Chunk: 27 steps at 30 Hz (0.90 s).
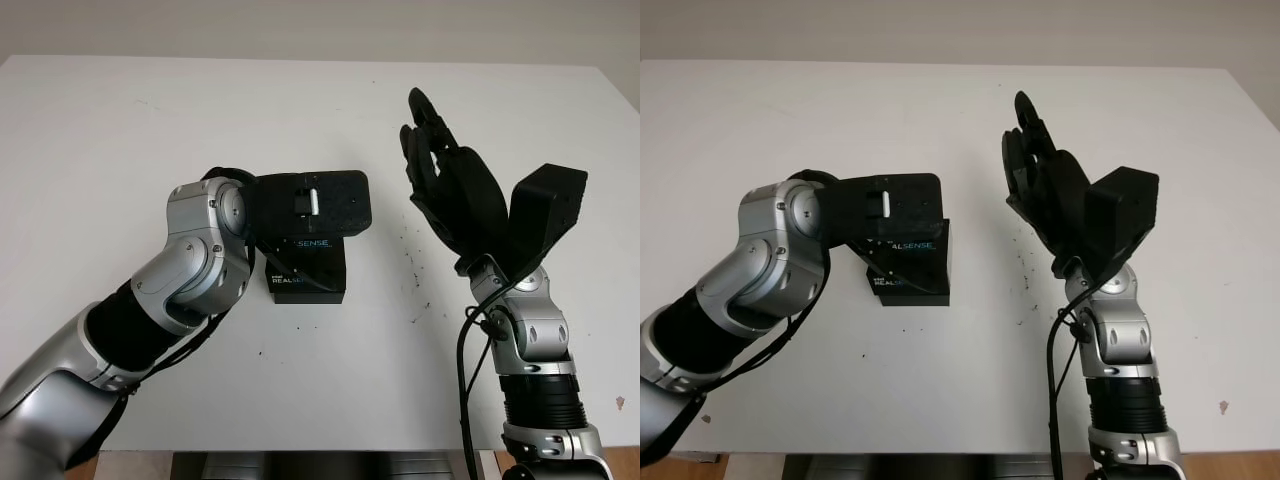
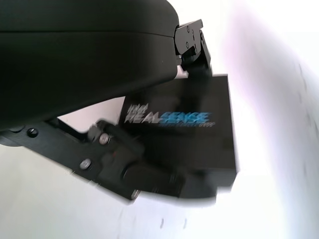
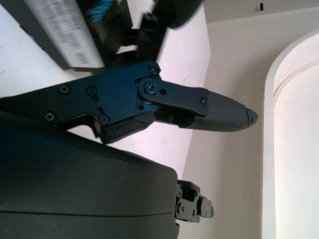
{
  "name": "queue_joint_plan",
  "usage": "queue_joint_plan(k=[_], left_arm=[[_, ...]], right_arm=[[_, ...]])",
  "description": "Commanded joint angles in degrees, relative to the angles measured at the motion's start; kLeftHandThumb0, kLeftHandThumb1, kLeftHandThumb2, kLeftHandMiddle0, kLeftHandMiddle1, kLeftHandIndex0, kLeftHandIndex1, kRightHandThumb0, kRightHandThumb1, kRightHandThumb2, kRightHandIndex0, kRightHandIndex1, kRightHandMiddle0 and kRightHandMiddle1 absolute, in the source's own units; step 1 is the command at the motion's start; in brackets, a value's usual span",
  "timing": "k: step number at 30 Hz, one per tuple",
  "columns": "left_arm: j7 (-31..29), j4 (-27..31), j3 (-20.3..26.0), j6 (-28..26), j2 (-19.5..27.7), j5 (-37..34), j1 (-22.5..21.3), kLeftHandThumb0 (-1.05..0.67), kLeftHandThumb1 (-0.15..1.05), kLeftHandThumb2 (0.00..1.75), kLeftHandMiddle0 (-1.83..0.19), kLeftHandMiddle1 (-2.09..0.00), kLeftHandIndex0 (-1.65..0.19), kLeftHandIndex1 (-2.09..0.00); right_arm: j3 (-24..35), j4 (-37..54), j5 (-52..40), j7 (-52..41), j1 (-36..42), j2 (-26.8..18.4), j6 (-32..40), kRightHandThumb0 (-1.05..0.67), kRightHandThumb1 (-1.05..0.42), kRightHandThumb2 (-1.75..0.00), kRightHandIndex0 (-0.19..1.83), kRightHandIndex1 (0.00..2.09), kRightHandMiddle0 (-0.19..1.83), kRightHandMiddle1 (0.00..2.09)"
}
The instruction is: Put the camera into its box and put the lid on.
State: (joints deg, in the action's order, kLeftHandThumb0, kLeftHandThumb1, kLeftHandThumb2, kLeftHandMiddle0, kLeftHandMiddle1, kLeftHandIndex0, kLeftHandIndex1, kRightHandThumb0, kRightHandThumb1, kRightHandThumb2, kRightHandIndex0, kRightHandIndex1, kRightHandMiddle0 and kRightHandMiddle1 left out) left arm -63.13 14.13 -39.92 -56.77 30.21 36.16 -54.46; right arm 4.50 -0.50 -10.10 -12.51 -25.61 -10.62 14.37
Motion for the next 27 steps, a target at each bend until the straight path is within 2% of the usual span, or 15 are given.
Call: queue_joint_plan(k=[1,4,7,16,20,27], left_arm=[[-2.66,2.20,-2.38,-0.25,-0.11,-0.52,-0.29,-0.53,1.05,0.43,0.12,-0.24,0.18,-0.16],[-2.53,3.24,-2.50,-0.71,0.33,-0.89,0.04,-0.56,1.05,0.41,0.10,-0.13,0.17,-0.09],[-3.33,4.19,-1.79,-2.52,0.55,-2.95,0.10,-0.57,1.05,0.41,0.18,-0.02,0.19,-0.02],[-2.63,6.18,-2.03,-3.66,1.84,-6.94,-0.22,-0.56,1.05,0.44,0.19,0.00,0.19,0.00],[-0.01,7.86,-1.05,-2.71,2.12,-8.24,1.47,-0.55,1.05,0.42,0.19,0.00,0.19,0.00],[2.99,10.13,-1.23,3.33,4.71,-7.50,4.31,-0.55,1.05,0.45,0.19,0.00,0.19,0.00]], right_arm=[[-0.14,0.45,0.06,-0.04,-0.31,0.19,-0.47,-0.75,-1.05,-0.62,-0.15,0.05,-0.16,0.05],[-0.19,0.36,0.12,-0.04,-0.42,0.14,-0.34,-0.75,-1.05,-0.62,-0.15,0.05,-0.17,0.05],[-0.35,0.54,0.36,-0.12,-0.36,-0.02,-0.34,-0.75,-1.05,-0.62,-0.15,0.05,-0.17,0.05],[-0.40,0.09,0.35,0.01,-0.67,0.13,-0.13,-0.75,-1.05,-0.63,-0.16,0.05,-0.16,0.05],[-0.47,-0.11,0.40,-0.27,-0.59,-0.10,-0.40,-0.75,-1.05,-0.62,-0.16,0.05,-0.17,0.05],[-0.28,-0.01,0.16,-0.29,-0.42,-0.06,-0.51,-0.74,-1.05,-0.61,-0.16,0.05,-0.17,0.05]])
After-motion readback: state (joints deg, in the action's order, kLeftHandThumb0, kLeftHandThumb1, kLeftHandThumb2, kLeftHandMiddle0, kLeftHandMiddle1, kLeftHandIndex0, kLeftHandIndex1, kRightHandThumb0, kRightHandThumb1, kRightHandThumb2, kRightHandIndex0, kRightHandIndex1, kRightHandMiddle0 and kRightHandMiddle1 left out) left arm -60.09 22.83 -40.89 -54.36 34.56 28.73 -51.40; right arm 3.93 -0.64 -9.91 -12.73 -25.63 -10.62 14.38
